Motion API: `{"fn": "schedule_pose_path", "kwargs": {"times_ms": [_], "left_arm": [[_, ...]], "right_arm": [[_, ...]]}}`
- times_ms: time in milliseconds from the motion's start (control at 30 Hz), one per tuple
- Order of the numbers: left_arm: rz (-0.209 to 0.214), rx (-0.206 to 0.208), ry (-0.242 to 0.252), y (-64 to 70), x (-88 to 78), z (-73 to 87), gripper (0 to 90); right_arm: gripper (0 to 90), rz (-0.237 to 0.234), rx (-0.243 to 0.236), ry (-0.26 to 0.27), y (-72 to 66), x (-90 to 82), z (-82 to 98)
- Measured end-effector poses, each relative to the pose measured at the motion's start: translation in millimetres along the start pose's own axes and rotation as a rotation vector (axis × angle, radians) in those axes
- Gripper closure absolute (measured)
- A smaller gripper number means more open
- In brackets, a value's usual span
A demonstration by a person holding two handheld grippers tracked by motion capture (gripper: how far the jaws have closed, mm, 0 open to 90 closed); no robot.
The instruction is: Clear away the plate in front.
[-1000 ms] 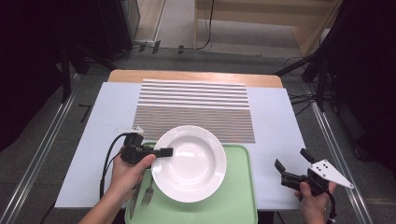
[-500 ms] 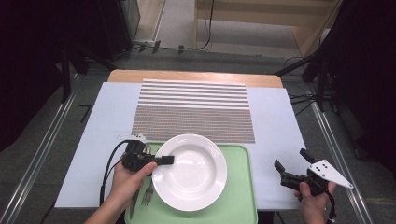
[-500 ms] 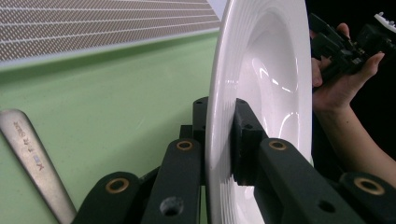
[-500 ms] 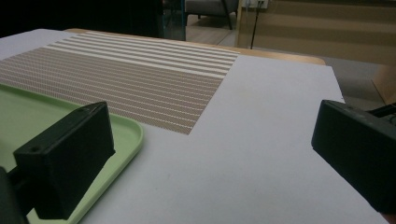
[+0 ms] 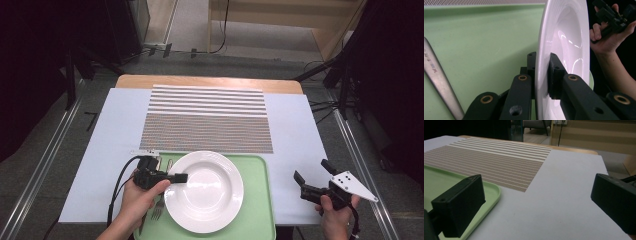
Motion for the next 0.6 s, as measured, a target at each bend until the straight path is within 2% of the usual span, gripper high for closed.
{"fn": "schedule_pose_path", "kwargs": {"times_ms": [133, 367, 533, 600], "left_arm": [[-0.007, 0.000, -0.025, 0.2, 3.0, 3.5, 81.3], [0.007, -0.004, -0.072, 0.8, 10.2, 7.3, 80.7], [0.029, -0.024, -0.113, 0.4, 16.2, 9.2, 80.9], [0.020, -0.030, -0.128, -2.1, 17.9, 8.8, 81.1]], "right_arm": [[0.0, 0.003, -0.008, 0.001, 0.6, 0.3, -0.1], [0.0, 0.002, -0.009, 0.002, 0.9, 0.0, -0.1], [0.0, 0.001, -0.001, -0.002, -0.1, -0.1, 0.4], [0.0, 0.001, 0.000, -0.002, -0.2, -0.1, 0.3]]}}
Point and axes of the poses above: each handheld gripper's, and its own axes: x roughly forward along the jaws, z roughly out of its underside, y roughly to its right, the point moved 7 cm from there along x, roughly forward along the jaws, and after that the axes turned 6 degrees about -z, right-handed, at the moved point
